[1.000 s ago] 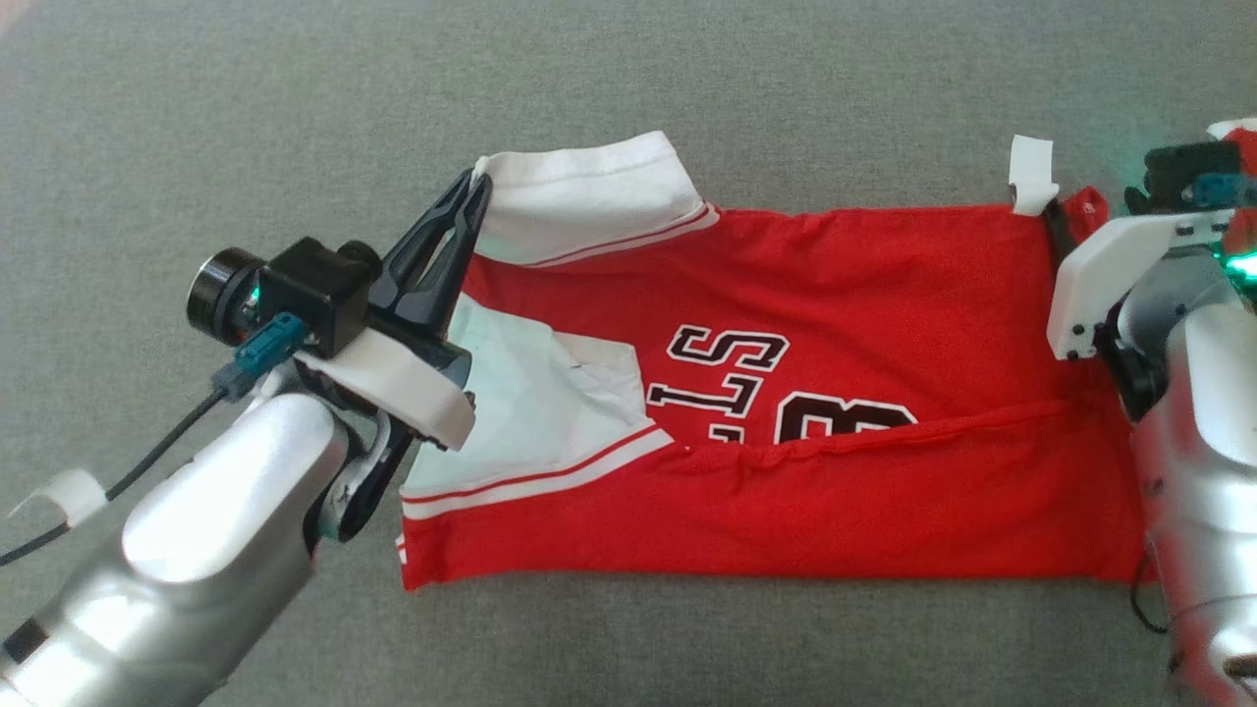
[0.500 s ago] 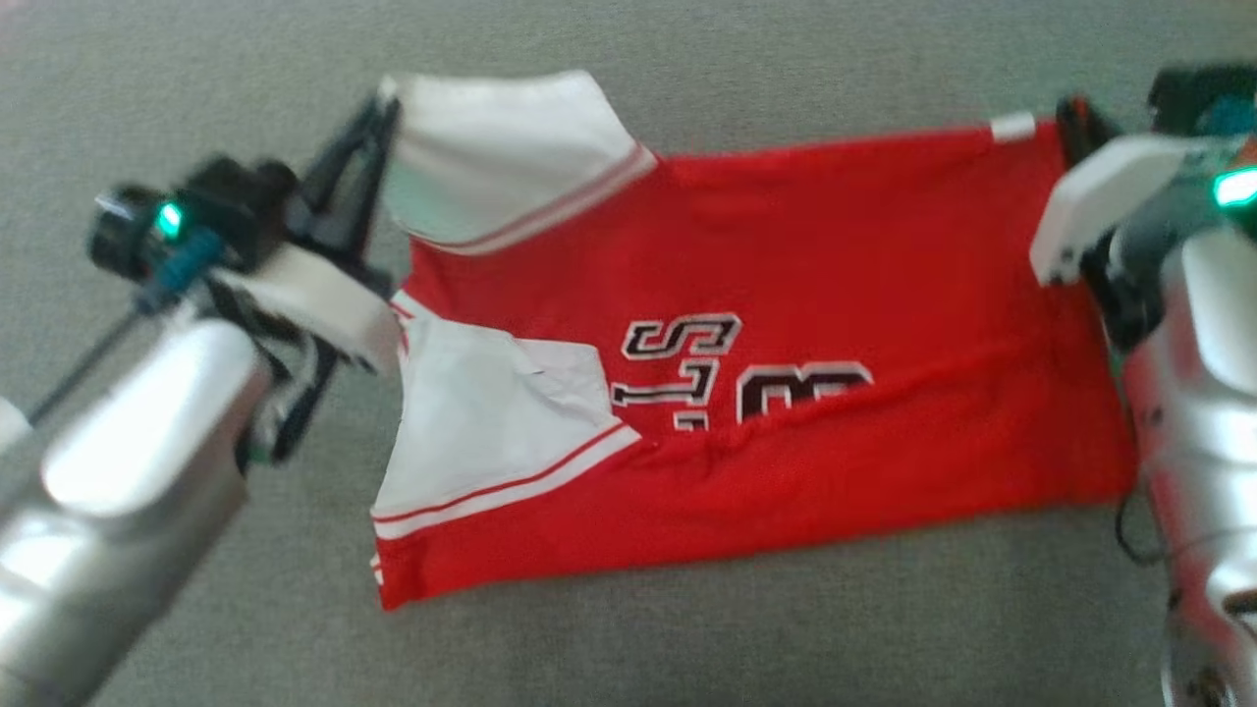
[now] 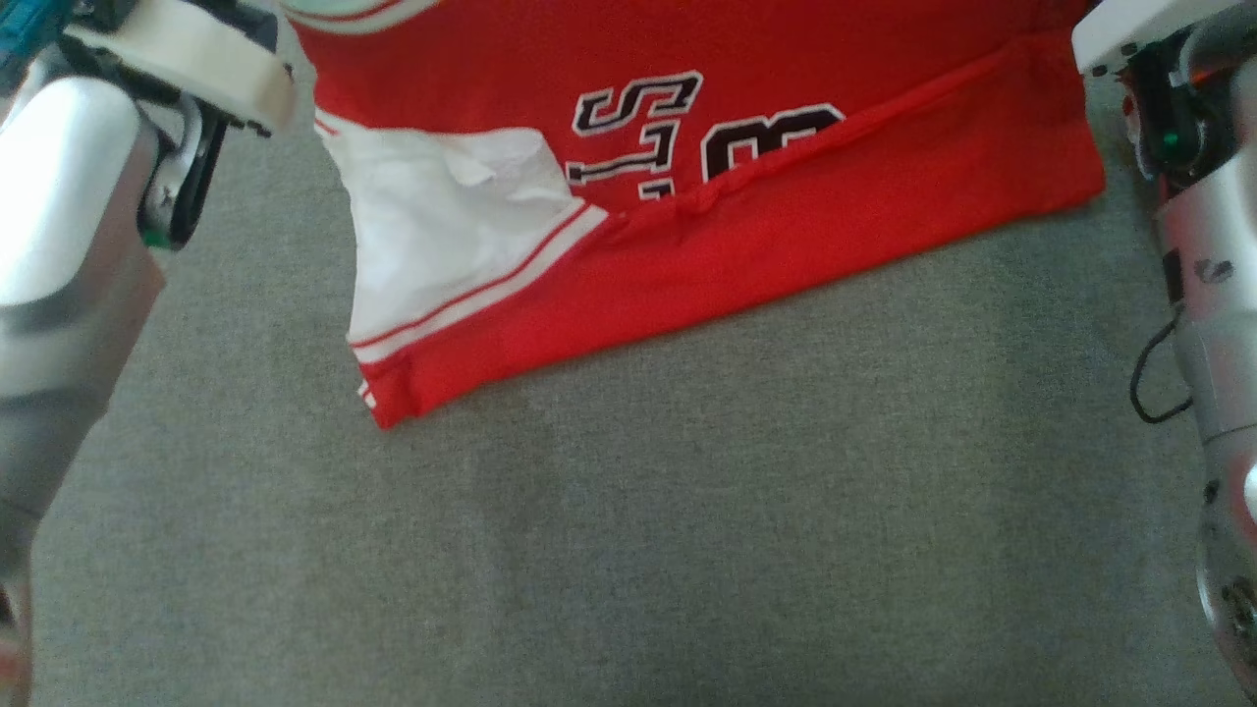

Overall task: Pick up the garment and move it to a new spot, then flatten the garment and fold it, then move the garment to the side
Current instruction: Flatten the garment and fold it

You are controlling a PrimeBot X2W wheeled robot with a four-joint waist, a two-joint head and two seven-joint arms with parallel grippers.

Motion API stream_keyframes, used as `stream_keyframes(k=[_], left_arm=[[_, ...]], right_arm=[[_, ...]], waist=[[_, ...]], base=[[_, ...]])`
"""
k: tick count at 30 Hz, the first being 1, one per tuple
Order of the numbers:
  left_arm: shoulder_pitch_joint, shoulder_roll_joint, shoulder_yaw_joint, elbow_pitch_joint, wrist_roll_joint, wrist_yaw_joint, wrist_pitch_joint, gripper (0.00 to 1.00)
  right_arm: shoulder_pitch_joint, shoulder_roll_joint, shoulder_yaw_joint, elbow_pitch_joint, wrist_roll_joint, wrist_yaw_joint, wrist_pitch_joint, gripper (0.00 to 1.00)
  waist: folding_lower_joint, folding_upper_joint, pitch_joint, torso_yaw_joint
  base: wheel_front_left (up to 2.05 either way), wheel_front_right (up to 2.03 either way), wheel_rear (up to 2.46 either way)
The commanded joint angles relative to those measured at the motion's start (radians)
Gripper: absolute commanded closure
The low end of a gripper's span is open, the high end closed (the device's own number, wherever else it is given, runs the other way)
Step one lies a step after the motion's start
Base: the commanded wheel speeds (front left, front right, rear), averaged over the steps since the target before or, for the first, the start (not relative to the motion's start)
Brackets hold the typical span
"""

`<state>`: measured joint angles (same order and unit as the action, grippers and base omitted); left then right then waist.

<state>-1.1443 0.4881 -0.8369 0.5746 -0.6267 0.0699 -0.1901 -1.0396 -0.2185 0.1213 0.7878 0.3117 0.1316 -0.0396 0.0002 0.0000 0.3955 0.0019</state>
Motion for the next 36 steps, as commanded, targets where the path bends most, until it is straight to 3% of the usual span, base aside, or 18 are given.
stream_keyframes(k=[1, 10, 17, 26, 36], left_arm=[[-0.055, 0.025, 0.050, 0.016, 0.011, -0.006, -0.024, 1.00], [0.013, -0.019, 0.003, 0.080, 0.025, -0.063, -0.058, 1.00], [0.156, 0.017, -0.062, 0.017, 0.019, -0.107, -0.030, 1.00], [0.329, 0.119, -0.147, -0.179, 0.006, -0.104, 0.116, 1.00], [0.370, 0.126, -0.198, -0.280, 0.010, -0.088, 0.197, 1.00]], right_arm=[[-0.029, -0.002, 0.024, -0.018, 0.026, -0.001, -0.029, 1.00], [0.057, -0.067, 0.137, 0.010, 0.144, -0.001, -0.041, 1.00], [0.191, -0.177, 0.267, -0.036, 0.254, -0.001, 0.004, 1.00], [0.297, -0.308, 0.436, -0.057, 0.299, -0.001, 0.068, 1.00], [0.239, -0.389, 0.603, 0.009, 0.211, -0.001, 0.097, 1.00]], waist=[[-0.0002, 0.0000, -0.001, 0.004], [-0.0002, 0.0000, -0.041, 0.039], [-0.0002, 0.0000, -0.106, 0.065], [-0.0002, 0.0000, -0.148, 0.081], [-0.0002, 0.0000, -0.089, 0.107]], base=[[0.00, 0.00, 0.00], [0.00, 0.00, 0.00], [0.00, 0.00, 0.00], [0.00, 0.00, 0.00], [0.00, 0.00, 0.00]])
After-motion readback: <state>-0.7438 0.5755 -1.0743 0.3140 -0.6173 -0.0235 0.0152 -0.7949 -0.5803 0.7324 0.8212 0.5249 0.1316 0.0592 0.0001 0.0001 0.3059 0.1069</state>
